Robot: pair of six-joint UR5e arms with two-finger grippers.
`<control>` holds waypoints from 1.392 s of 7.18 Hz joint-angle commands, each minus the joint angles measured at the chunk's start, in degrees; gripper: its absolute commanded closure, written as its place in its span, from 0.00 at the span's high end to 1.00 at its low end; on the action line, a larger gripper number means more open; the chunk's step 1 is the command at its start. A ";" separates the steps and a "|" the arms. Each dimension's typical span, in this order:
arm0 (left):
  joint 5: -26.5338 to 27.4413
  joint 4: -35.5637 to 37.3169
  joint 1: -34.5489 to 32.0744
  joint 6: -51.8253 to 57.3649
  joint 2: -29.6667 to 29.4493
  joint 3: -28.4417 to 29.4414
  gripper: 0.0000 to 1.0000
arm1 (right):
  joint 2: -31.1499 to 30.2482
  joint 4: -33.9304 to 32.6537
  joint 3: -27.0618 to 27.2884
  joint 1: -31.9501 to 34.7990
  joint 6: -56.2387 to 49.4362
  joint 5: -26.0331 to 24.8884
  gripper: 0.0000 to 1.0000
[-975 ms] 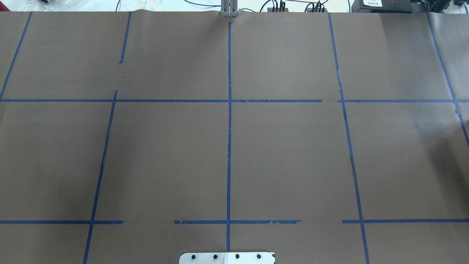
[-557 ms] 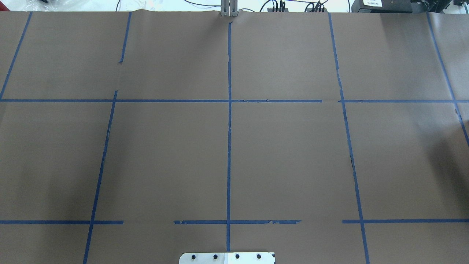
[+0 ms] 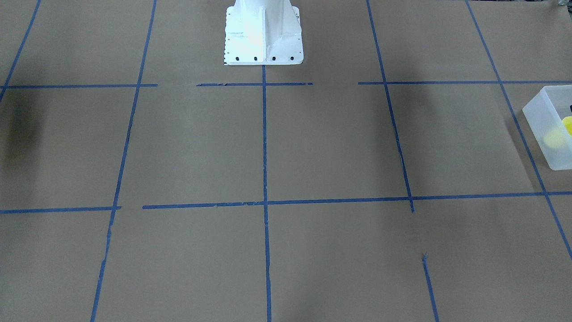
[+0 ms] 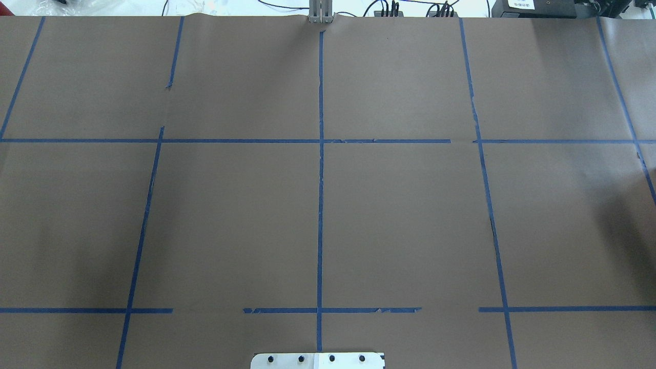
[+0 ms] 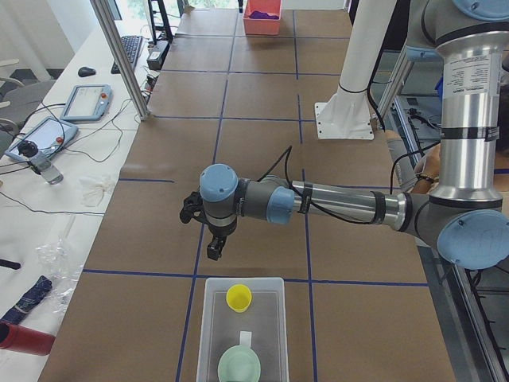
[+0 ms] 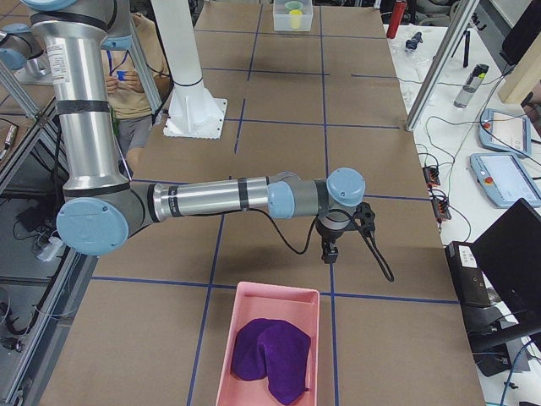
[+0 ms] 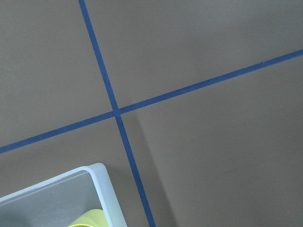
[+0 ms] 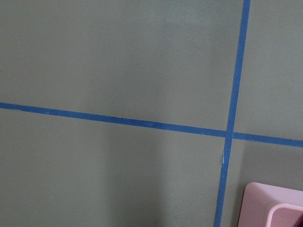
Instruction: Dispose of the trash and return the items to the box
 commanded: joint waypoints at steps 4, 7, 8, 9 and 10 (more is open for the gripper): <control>0.10 0.29 0.18 0.11 -0.58 -1.84 1.00 | -0.02 0.05 -0.08 -0.58 -0.06 0.63 1.00; 0.10 7.38 -0.07 0.11 -3.12 -2.10 1.00 | 0.07 0.05 -0.08 -0.59 -0.06 0.63 1.00; 0.01 7.41 -0.08 0.11 -2.96 -1.75 1.00 | -0.02 0.05 -0.17 -0.59 -0.06 0.63 1.00; 0.01 7.33 -0.08 0.11 -2.96 -1.58 1.00 | -0.02 0.05 -0.26 -0.59 -0.06 0.63 1.00; 0.01 7.33 -0.08 0.11 -2.87 -2.01 1.00 | -0.02 0.05 -0.35 -0.67 -0.06 0.63 1.00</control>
